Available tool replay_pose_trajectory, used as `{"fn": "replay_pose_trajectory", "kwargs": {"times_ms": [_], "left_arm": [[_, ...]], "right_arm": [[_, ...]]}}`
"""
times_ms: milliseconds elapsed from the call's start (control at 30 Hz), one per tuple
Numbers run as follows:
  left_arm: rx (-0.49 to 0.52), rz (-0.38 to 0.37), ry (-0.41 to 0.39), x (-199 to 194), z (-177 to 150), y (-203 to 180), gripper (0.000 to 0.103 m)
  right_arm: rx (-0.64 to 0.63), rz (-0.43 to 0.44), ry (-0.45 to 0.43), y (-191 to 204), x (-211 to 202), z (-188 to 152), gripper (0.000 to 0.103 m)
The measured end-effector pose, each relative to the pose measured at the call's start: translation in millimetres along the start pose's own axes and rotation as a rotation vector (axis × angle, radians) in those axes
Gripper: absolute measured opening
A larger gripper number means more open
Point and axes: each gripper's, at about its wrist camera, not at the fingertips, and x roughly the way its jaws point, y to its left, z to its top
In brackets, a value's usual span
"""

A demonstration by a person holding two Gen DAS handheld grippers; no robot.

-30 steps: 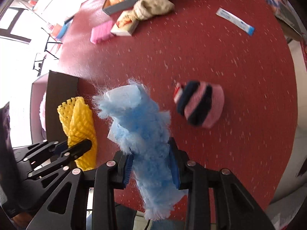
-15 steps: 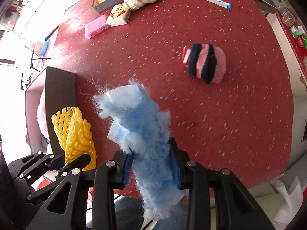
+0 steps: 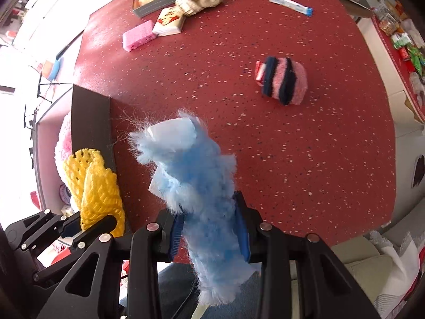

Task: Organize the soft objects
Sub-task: 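Lift and carry the yellow net and blue fluffy item toward the white box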

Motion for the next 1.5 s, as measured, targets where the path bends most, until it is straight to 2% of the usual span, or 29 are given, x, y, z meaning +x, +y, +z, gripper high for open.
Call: {"fn": "replay_pose_trajectory", "kwargs": {"times_ms": [600,1100,1500], "left_arm": [[0.071,-0.03,-0.095,-23,11,-15,0.017],[0.017,-0.062,-0.147,-33,4,0,0.017],[-0.06,-0.081,-0.187,-38,-7,20,0.017]], "right_arm": [[0.095,-0.055,-0.055,-25,-36,-12,0.038],[0.065,-0.099,-0.045,-15,-36,-12,0.038],[-0.003,-0.138,-0.039,8,-35,-11,0.038]]}}
